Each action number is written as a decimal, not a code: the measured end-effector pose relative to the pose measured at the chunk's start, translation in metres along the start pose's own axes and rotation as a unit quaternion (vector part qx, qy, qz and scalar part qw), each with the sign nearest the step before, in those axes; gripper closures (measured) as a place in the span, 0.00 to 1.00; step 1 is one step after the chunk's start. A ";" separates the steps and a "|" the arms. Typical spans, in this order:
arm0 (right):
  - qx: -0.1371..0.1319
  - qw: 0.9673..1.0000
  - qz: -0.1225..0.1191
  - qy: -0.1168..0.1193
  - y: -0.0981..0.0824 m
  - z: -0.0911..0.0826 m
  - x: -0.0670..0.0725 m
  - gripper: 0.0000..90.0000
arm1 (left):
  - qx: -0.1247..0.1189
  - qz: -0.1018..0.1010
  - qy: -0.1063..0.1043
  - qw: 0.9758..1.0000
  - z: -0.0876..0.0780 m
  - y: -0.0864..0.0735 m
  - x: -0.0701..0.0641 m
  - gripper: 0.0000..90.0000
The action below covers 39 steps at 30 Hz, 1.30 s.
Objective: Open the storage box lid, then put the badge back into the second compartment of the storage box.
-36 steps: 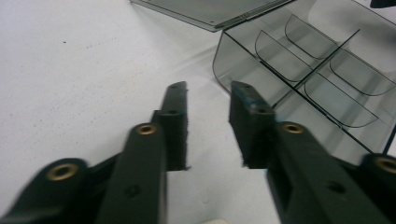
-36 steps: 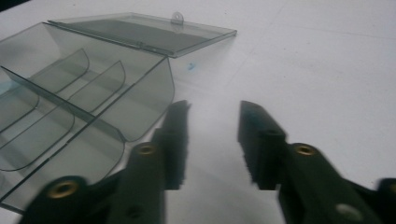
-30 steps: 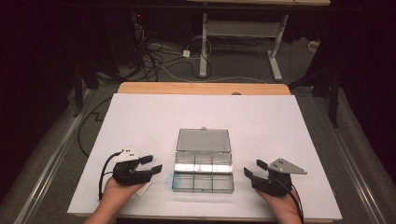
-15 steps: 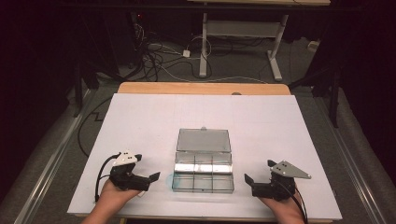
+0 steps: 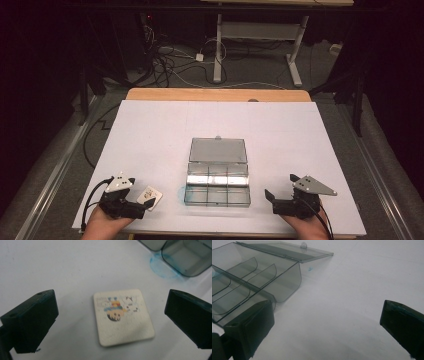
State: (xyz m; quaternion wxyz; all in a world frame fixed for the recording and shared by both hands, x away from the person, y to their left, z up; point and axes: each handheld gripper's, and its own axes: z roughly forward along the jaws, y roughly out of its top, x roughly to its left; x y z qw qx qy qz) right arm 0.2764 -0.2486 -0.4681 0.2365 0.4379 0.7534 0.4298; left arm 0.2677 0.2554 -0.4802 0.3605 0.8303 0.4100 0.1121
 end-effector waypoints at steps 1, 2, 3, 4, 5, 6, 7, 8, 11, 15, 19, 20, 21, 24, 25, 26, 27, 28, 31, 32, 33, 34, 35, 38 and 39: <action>0.001 1.000 0.001 0.000 0.000 0.002 0.000 0.00 | 0.008 0.001 0.001 1.000 0.001 -0.002 -0.003 0.00; 0.004 1.000 -0.001 0.001 0.000 0.004 0.001 0.00 | 0.012 0.003 -0.001 1.000 0.001 -0.002 -0.005 0.00; 0.006 1.000 -0.002 0.001 0.000 0.006 0.001 0.00 | 0.017 0.008 -0.004 1.000 0.002 -0.002 -0.007 0.00; 0.009 1.000 -0.001 0.003 0.000 0.007 0.002 0.00 | 0.023 0.016 -0.004 1.000 0.004 -0.001 -0.009 0.01; 0.008 1.000 -0.001 0.004 -0.001 0.007 0.002 0.00 | 0.026 0.022 -0.002 0.999 0.005 -0.001 -0.010 0.02; 0.008 1.000 -0.001 0.004 0.000 0.008 0.001 0.00 | 0.028 0.025 0.000 0.999 0.006 0.000 -0.012 0.04; 0.009 1.000 0.000 0.004 0.000 0.007 0.001 0.00 | 0.031 0.027 0.000 0.999 0.007 0.000 -0.012 0.05; 0.008 1.000 0.000 0.003 0.000 0.007 0.001 0.00 | 0.035 0.028 0.004 0.999 0.009 0.000 -0.012 0.08; 0.007 1.000 -0.002 0.002 -0.001 0.006 0.001 0.00 | 0.042 0.031 0.009 0.999 0.011 -0.001 -0.012 0.17; 0.010 1.000 -0.002 0.003 -0.003 0.007 0.002 0.00 | 0.044 0.033 0.021 0.998 0.010 -0.001 -0.013 0.23; 0.013 1.000 -0.005 0.004 -0.003 0.008 0.003 0.00 | 0.046 0.035 0.021 0.998 0.010 -0.001 -0.014 0.27; 0.013 1.000 -0.006 0.004 -0.003 0.008 0.003 0.00 | 0.046 0.034 0.021 0.998 0.009 -0.001 -0.015 0.28; 0.012 1.000 -0.006 0.004 -0.003 0.008 0.003 0.00 | 0.047 0.034 0.020 0.998 0.009 -0.001 -0.016 0.30; 0.011 1.000 -0.005 0.004 -0.003 0.008 0.002 0.00 | 0.052 0.031 0.019 0.998 0.010 0.000 -0.016 0.32; 0.011 1.000 -0.003 0.003 -0.003 0.008 0.001 0.00 | 0.056 0.031 0.019 0.998 0.010 0.001 -0.016 0.32; 0.011 1.000 0.000 0.001 -0.003 0.007 0.001 0.00 | 0.059 0.031 0.018 0.998 0.010 0.002 -0.016 0.32; 0.011 1.000 0.001 0.000 -0.003 0.007 0.000 0.00 | 0.060 0.031 0.018 0.998 0.010 0.002 -0.015 0.32; 0.012 1.000 0.002 -0.002 -0.004 0.007 -0.001 0.00 | 0.060 0.031 0.016 0.998 0.010 0.002 -0.015 0.32; 0.017 1.000 0.003 -0.005 -0.004 0.009 -0.001 0.00 | 0.058 0.033 0.015 0.998 0.010 0.002 -0.015 0.33; 0.017 1.000 0.002 -0.006 -0.003 0.010 0.000 0.00 | 0.058 0.034 0.013 0.998 0.010 0.002 -0.014 0.34; 0.017 1.000 0.001 -0.006 -0.003 0.010 0.001 0.00 | 0.057 0.036 0.012 0.998 0.010 0.002 -0.013 0.34; 0.017 1.000 0.001 -0.006 -0.003 0.010 0.001 0.00 | 0.057 0.039 0.010 0.998 0.010 0.002 -0.012 0.35; 0.015 1.000 0.000 -0.006 -0.002 0.009 0.002 0.00 | 0.055 0.038 0.009 0.998 0.010 0.002 -0.013 0.35; 0.012 1.000 -0.006 -0.005 -0.001 0.008 0.004 0.00 | 0.053 0.041 0.007 0.998 0.010 0.002 -0.012 0.35; 0.010 1.000 -0.007 -0.002 -0.001 0.008 0.005 0.00 | 0.051 0.043 0.008 0.998 0.010 0.001 -0.012 0.35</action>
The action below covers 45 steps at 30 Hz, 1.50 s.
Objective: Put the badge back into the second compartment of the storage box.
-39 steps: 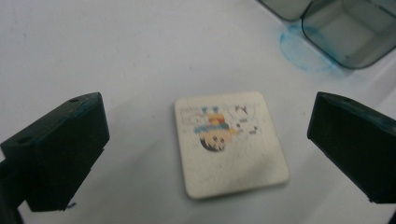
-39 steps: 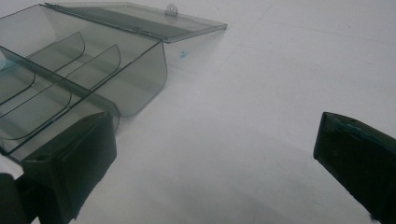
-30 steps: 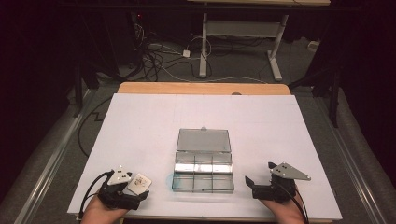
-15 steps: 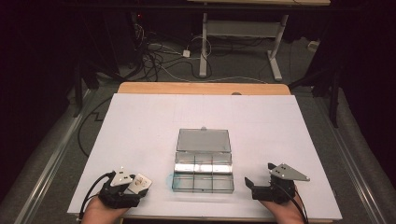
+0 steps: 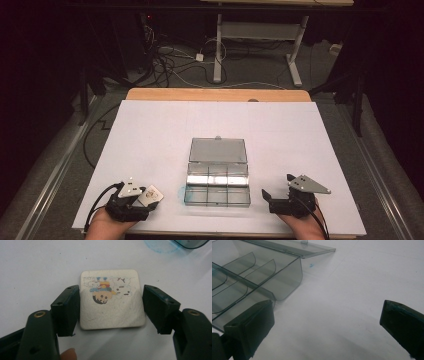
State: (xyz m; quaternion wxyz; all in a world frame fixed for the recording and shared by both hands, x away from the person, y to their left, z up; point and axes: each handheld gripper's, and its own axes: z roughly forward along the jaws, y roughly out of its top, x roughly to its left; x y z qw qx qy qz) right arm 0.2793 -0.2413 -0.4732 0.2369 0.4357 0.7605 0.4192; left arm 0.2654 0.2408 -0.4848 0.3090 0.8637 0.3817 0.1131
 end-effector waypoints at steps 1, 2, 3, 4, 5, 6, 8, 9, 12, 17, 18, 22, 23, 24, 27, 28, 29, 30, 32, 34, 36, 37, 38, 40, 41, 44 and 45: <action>0.000 1.000 -0.002 0.002 0.000 -0.001 0.001 0.00 | -0.001 0.001 0.001 1.000 0.000 0.000 -0.001 0.35; -0.001 1.000 -0.002 0.004 0.000 -0.001 0.002 0.00 | -0.006 0.006 0.001 1.000 0.000 -0.001 -0.001 0.35; -0.003 1.000 -0.004 0.007 0.000 -0.001 0.002 0.00 | -0.010 0.006 -0.001 1.000 0.000 -0.002 0.000 0.35; -0.003 1.000 -0.005 0.008 0.000 -0.002 0.002 0.00 | -0.013 0.006 -0.003 1.000 0.000 -0.003 0.001 0.35; -0.006 1.000 -0.002 0.010 0.001 -0.003 0.002 0.00 | -0.015 0.004 -0.003 1.000 0.000 -0.003 0.001 0.35; -0.009 1.000 0.000 0.011 0.001 -0.003 0.001 0.00 | -0.015 0.006 -0.002 1.000 0.000 -0.003 0.000 0.35; -0.012 1.000 0.003 0.013 0.002 -0.002 0.001 0.00 | -0.016 0.007 -0.001 1.000 0.000 -0.002 0.000 0.35; -0.012 1.000 0.003 0.013 0.002 -0.002 0.000 0.00 | -0.017 0.006 -0.001 1.000 0.000 -0.002 0.000 0.35; -0.011 1.000 0.004 0.012 0.002 -0.002 0.000 0.00 | -0.023 0.003 -0.006 1.000 0.001 -0.002 0.001 0.35; -0.009 1.000 0.002 0.011 0.001 -0.002 0.000 0.00 | -0.041 -0.007 -0.012 0.999 -0.002 -0.002 0.004 0.35; -0.009 1.000 0.001 0.011 0.001 -0.002 0.000 0.00 | -0.046 -0.008 -0.014 0.999 -0.002 -0.001 0.004 0.35; -0.013 1.000 0.004 0.012 0.000 -0.004 -0.001 0.00 | -0.063 -0.011 -0.013 0.998 -0.005 0.001 0.002 0.35; -0.013 1.000 0.005 0.012 0.000 -0.004 -0.001 0.00 | -0.068 -0.014 -0.015 0.997 -0.006 0.001 0.003 0.35; -0.014 1.000 0.004 0.012 0.000 -0.005 -0.001 0.00 | -0.073 -0.015 -0.016 0.997 -0.007 0.002 0.003 0.35; -0.015 1.000 0.003 0.012 0.000 -0.005 -0.001 0.00 | -0.082 -0.015 -0.015 0.996 -0.008 0.003 0.002 0.35; -0.015 1.000 0.003 0.013 0.000 -0.005 -0.001 0.00 | -0.085 -0.017 -0.019 0.996 -0.008 0.004 0.002 0.35; -0.014 1.000 0.003 0.013 0.000 -0.005 -0.001 0.00 | -0.089 -0.021 -0.022 0.996 -0.008 0.004 0.003 0.35; -0.014 1.000 0.003 0.013 0.000 -0.004 -0.001 0.00 | -0.091 -0.022 -0.024 0.995 -0.008 0.005 0.003 0.35; -0.014 1.000 0.003 0.013 0.000 -0.004 -0.001 0.00 | -0.096 -0.023 -0.025 0.995 -0.008 0.007 0.002 0.35; -0.016 1.000 0.002 0.015 0.000 -0.004 0.000 0.00 | -0.100 -0.021 -0.025 0.994 -0.008 0.009 0.001 0.35; -0.016 1.000 0.000 0.016 0.001 -0.004 0.000 0.00 | -0.104 -0.020 -0.025 0.994 -0.008 0.012 0.000 0.35; -0.016 1.000 0.000 0.016 0.001 -0.004 0.000 0.00 | -0.106 -0.019 -0.025 0.994 -0.007 0.013 -0.001 0.35; -0.016 1.000 -0.001 0.017 0.001 -0.003 0.000 0.00 | -0.108 -0.019 -0.026 0.994 -0.007 0.014 -0.001 0.35; -0.016 1.000 -0.001 0.017 0.001 -0.003 0.000 0.00 | -0.111 -0.019 -0.029 0.993 -0.005 0.016 -0.003 0.35; -0.016 1.000 -0.001 0.017 0.001 -0.003 0.000 0.00 | -0.112 -0.016 -0.031 0.993 -0.005 0.018 -0.004 0.35; -0.015 1.000 0.000 0.017 0.001 -0.003 0.001 0.00 | -0.114 -0.011 -0.032 0.993 -0.003 0.022 -0.007 0.35; -0.015 1.000 0.000 0.016 0.001 -0.003 0.000 0.00 | -0.115 -0.009 -0.033 0.993 -0.003 0.024 -0.008 0.35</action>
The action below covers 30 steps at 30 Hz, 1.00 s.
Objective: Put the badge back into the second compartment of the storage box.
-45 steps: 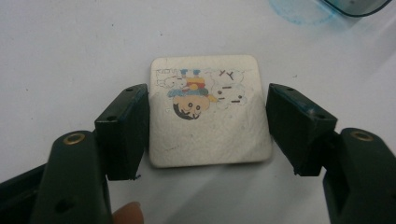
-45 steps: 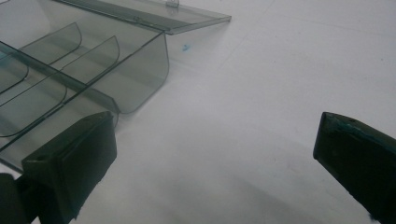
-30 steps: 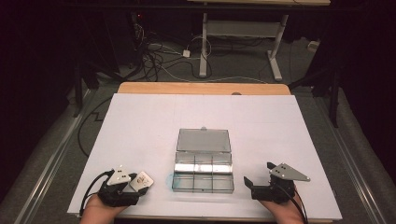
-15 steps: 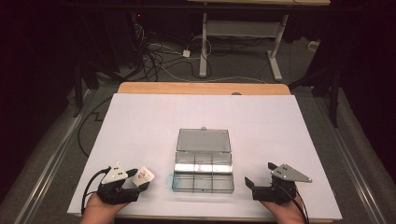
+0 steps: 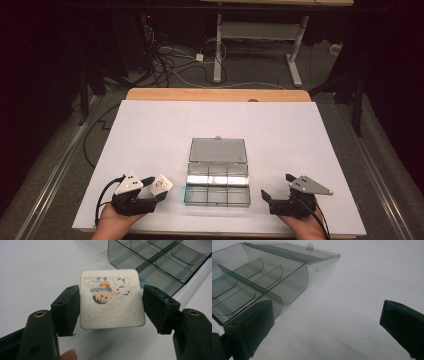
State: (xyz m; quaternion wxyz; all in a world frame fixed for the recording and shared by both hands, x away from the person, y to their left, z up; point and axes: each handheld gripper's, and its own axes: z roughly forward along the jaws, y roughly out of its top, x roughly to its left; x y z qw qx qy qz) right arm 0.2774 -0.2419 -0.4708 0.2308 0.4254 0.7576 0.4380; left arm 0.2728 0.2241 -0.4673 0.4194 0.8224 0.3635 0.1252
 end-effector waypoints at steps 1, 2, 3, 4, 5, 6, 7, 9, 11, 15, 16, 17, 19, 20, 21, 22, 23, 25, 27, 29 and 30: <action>0.000 1.000 0.000 0.000 0.000 0.000 0.000 0.00 | -0.001 0.002 -0.001 1.000 0.001 0.001 -0.001 0.35; 0.000 1.000 0.000 0.001 0.000 0.000 0.000 0.00 | -0.001 0.007 -0.003 1.000 0.001 0.003 -0.002 0.35; -0.001 1.000 -0.001 0.002 0.000 0.000 0.000 0.00 | -0.002 0.010 -0.004 1.000 0.002 0.004 -0.003 0.35; -0.001 1.000 -0.003 0.002 0.000 0.001 0.000 0.00 | -0.001 0.015 -0.005 1.000 0.002 0.006 -0.004 0.35; 0.000 1.000 -0.003 0.002 0.000 0.001 0.000 0.00 | -0.002 0.017 -0.006 1.000 0.002 0.007 -0.005 0.35; 0.000 1.000 -0.002 0.003 0.000 0.001 0.001 0.00 | -0.004 0.017 -0.008 1.000 0.002 0.009 -0.006 0.35; 0.000 1.000 -0.003 0.002 0.000 0.001 0.001 0.00 | -0.005 0.019 -0.008 1.000 0.003 0.010 -0.006 0.35; 0.000 1.000 -0.002 0.003 0.000 0.001 0.001 0.00 | -0.008 0.020 -0.011 1.000 0.003 0.014 -0.007 0.35; 0.000 1.000 -0.002 0.002 0.000 0.001 0.001 0.00 | -0.010 0.021 -0.014 1.000 0.005 0.017 -0.009 0.35; -0.001 1.000 -0.001 0.002 0.000 0.001 0.000 0.00 | -0.010 0.031 -0.020 0.999 0.011 0.022 -0.016 0.35; -0.001 1.000 0.000 0.002 0.000 0.000 0.000 0.00 | -0.010 0.034 -0.022 0.999 0.012 0.024 -0.018 0.35; -0.001 1.000 0.002 0.002 0.000 0.000 0.000 0.00 | -0.010 0.038 -0.023 0.999 0.013 0.026 -0.019 0.35; -0.002 1.000 0.003 0.002 0.000 0.000 -0.001 0.00 | -0.012 0.040 -0.027 0.999 0.015 0.029 -0.022 0.35; -0.001 1.000 0.002 0.001 -0.001 0.000 -0.001 0.00 | -0.013 0.040 -0.029 0.999 0.016 0.031 -0.023 0.35; -0.001 1.000 0.002 0.000 -0.001 0.000 -0.001 0.00 | -0.015 0.041 -0.029 0.999 0.018 0.032 -0.024 0.35; -0.001 1.000 0.004 0.000 -0.001 0.000 -0.001 0.00 | -0.014 0.044 -0.031 0.998 0.019 0.034 -0.025 0.35; -0.001 1.000 0.004 0.001 -0.001 0.000 -0.001 0.00 | -0.014 0.045 -0.032 0.998 0.020 0.035 -0.026 0.35; -0.002 1.000 0.004 0.000 -0.001 -0.001 -0.001 0.00 | -0.015 0.049 -0.035 0.998 0.022 0.038 -0.028 0.35; -0.002 1.000 0.004 0.000 -0.001 -0.001 -0.002 0.00 | -0.016 0.050 -0.036 0.998 0.024 0.041 -0.030 0.35; -0.002 1.000 0.004 0.000 -0.001 -0.001 -0.002 0.00 | -0.016 0.055 -0.038 0.998 0.026 0.044 -0.033 0.35; -0.003 1.000 0.005 0.000 -0.001 -0.001 -0.002 0.00 | -0.016 0.055 -0.039 0.998 0.027 0.045 -0.033 0.35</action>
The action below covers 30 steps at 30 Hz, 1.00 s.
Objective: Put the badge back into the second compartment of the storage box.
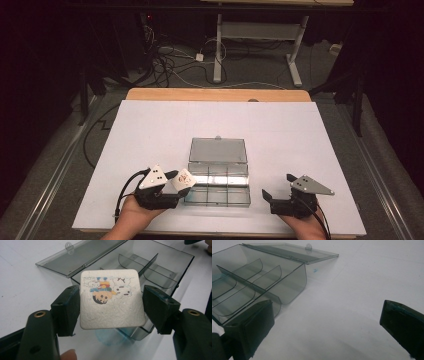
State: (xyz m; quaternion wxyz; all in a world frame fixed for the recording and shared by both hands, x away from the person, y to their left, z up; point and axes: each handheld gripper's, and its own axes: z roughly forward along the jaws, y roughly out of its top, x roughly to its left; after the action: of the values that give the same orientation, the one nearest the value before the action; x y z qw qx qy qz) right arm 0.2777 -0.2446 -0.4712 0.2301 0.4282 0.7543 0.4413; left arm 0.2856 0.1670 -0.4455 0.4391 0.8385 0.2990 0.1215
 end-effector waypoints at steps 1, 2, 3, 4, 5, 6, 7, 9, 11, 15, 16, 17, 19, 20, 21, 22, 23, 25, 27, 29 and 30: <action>0.000 1.000 0.000 0.000 0.000 0.000 0.000 0.00 | 0.000 0.001 -0.001 1.000 0.001 0.001 -0.001 0.35; -0.001 1.000 0.000 0.000 0.000 0.000 0.000 0.00 | 0.000 0.001 -0.003 1.000 0.002 0.002 -0.001 0.35; -0.001 1.000 0.000 0.000 0.000 0.000 0.000 0.00 | -0.001 0.001 -0.004 1.000 0.004 0.004 -0.002 0.35; -0.001 1.000 0.000 0.000 0.000 0.000 0.000 0.00 | 0.001 0.004 -0.005 1.000 0.005 0.005 -0.003 0.35; -0.001 1.000 0.001 -0.001 0.000 0.000 0.000 0.00 | 0.001 0.005 -0.007 1.000 0.006 0.006 -0.004 0.35; -0.001 1.000 0.001 0.000 0.000 0.000 0.000 0.00 | 0.002 0.006 -0.008 1.000 0.008 0.007 -0.004 0.35; -0.001 1.000 0.001 0.000 0.000 0.000 0.000 0.00 | 0.004 0.007 -0.009 1.000 0.009 0.008 -0.004 0.35; -0.001 1.000 0.001 0.001 0.000 0.000 0.000 0.00 | 0.004 0.006 -0.014 1.000 0.013 0.011 -0.004 0.35; 0.000 1.000 0.001 0.001 0.000 0.000 0.000 0.00 | 0.003 0.001 -0.018 1.000 0.017 0.013 -0.003 0.35; -0.001 1.000 0.004 0.000 -0.001 0.000 -0.001 0.00 | 0.005 0.002 -0.021 1.000 0.025 0.020 -0.003 0.35; 0.000 1.000 0.005 0.000 -0.001 0.000 -0.001 0.00 | 0.005 0.003 -0.022 1.000 0.026 0.021 -0.003 0.35; 0.000 1.000 0.005 0.000 -0.001 0.000 -0.002 0.00 | 0.006 0.004 -0.022 1.000 0.028 0.023 -0.003 0.35; 0.000 1.000 0.006 0.000 -0.001 0.000 -0.002 0.00 | 0.007 0.006 -0.023 1.000 0.032 0.027 -0.004 0.35; 0.000 1.000 0.006 0.000 -0.001 0.000 -0.002 0.00 | 0.008 0.006 -0.023 1.000 0.034 0.028 -0.004 0.35; -0.001 1.000 0.006 0.000 -0.001 0.000 -0.002 0.00 | 0.010 0.009 -0.023 1.000 0.035 0.030 -0.005 0.35; -0.001 1.000 0.006 -0.001 -0.001 -0.001 -0.003 0.00 | 0.010 0.010 -0.024 1.000 0.037 0.031 -0.005 0.35; -0.002 1.000 0.005 -0.002 -0.001 -0.001 -0.003 0.00 | 0.011 0.010 -0.025 1.000 0.039 0.033 -0.005 0.35; -0.003 1.000 0.008 -0.002 -0.001 -0.001 -0.004 0.00 | 0.015 0.015 -0.027 0.999 0.042 0.036 -0.006 0.35; -0.003 1.000 0.009 -0.002 -0.001 -0.002 -0.004 0.00 | 0.020 0.018 -0.028 0.999 0.046 0.038 -0.007 0.35; -0.004 1.000 0.009 -0.003 -0.001 -0.002 -0.005 0.00 | 0.024 0.021 -0.031 0.999 0.049 0.040 -0.008 0.35; -0.003 1.000 0.009 -0.003 -0.001 -0.002 -0.005 0.00 | 0.027 0.023 -0.030 0.999 0.051 0.041 -0.008 0.35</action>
State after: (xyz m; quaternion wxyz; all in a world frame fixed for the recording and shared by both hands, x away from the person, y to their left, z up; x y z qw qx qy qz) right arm 0.2785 -0.2499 -0.4714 0.2295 0.4355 0.7483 0.4446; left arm 0.3194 0.1104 -0.4418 0.4225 0.8599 0.2691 0.0983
